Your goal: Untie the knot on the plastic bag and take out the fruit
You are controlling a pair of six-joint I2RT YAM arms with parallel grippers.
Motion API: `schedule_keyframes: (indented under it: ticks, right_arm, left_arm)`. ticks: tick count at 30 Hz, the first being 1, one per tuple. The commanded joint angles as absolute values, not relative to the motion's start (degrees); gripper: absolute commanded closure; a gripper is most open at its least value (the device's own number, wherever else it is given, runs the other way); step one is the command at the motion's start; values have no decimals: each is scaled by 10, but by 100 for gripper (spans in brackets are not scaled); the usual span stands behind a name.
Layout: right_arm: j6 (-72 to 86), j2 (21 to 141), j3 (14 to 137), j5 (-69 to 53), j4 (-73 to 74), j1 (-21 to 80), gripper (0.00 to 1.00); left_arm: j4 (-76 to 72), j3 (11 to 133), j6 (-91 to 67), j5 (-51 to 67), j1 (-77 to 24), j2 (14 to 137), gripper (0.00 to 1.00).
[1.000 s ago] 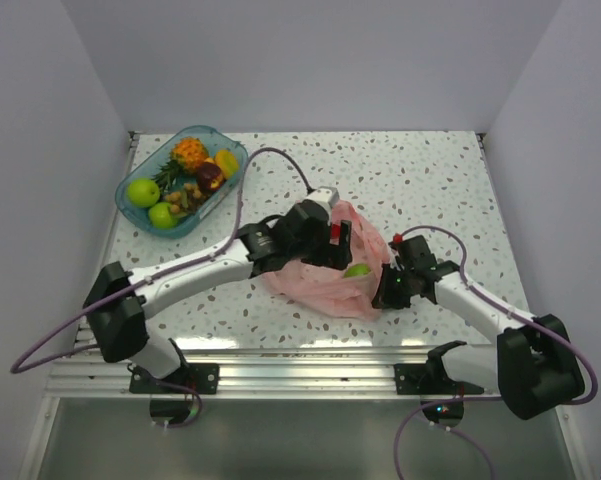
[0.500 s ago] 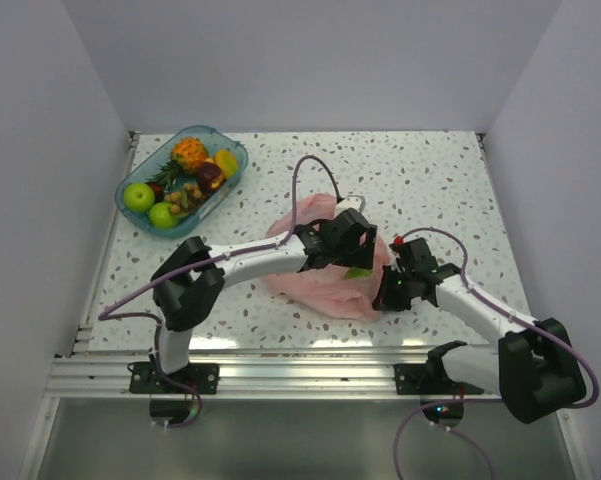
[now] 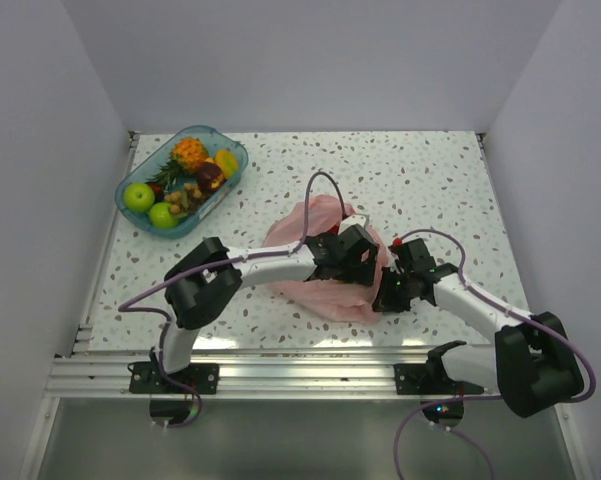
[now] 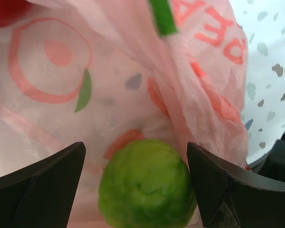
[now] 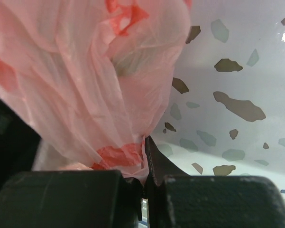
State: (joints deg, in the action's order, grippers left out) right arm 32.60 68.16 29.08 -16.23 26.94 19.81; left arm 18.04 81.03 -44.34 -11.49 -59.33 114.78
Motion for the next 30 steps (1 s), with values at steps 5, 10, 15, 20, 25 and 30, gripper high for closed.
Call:
schedule_keyframes:
  ticks: [5,10,15,20,25,30]
  right_arm:
    - [330,681,287,-174,258,197,100]
    - [330,683,286,-173,258,197,100]
    - [330,682,287,-173,259,197,100]
    - [330,681,287,-172,260,197,100]
    - [331,681,287,-172,259,198,100]
    - [330,686,287,-173,258,198,100]
  left_arm:
    - [190,819,-433,-102,-621,1172,2]
    - [200,808,-441,-110,-621,1159,1]
    - [196,797,-435,-164,-622,1115,20]
    - [205,809,-404,-209,-621,1065,41]
    - [224,829,-372,-251,-617,1011,42]
    - [246,824,-363,-237,-569,945,41]
